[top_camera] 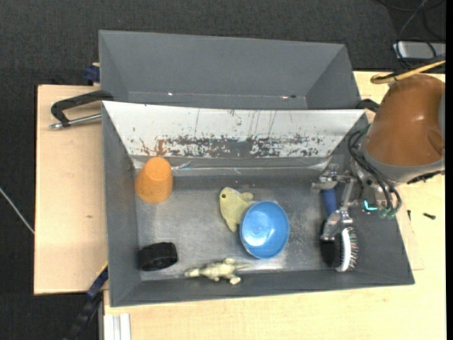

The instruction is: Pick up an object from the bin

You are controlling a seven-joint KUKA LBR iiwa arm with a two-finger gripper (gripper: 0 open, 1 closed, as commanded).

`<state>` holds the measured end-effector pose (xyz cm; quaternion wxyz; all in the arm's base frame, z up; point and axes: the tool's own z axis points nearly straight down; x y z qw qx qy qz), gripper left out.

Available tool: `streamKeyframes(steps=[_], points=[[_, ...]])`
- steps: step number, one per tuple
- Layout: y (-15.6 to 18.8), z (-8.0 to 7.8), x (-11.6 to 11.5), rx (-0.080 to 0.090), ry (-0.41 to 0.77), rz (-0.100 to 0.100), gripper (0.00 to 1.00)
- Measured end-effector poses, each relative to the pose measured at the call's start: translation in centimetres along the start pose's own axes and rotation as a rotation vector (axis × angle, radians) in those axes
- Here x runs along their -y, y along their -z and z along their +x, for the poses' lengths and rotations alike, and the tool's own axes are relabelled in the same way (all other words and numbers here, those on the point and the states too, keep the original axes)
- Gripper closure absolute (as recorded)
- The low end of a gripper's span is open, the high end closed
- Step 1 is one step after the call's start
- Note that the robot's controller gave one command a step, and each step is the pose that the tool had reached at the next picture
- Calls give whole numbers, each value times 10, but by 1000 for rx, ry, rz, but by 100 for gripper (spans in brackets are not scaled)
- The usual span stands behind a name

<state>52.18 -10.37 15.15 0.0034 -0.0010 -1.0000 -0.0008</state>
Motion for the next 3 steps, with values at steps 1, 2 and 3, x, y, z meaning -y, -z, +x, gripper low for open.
streamKeyframes(steps=[1, 2, 3], points=[[-77, -33, -94, 7, 111, 0, 0], [-69, -37, -86, 19, 102, 8, 100], [64, -50, -77, 23, 163, 4, 100]])
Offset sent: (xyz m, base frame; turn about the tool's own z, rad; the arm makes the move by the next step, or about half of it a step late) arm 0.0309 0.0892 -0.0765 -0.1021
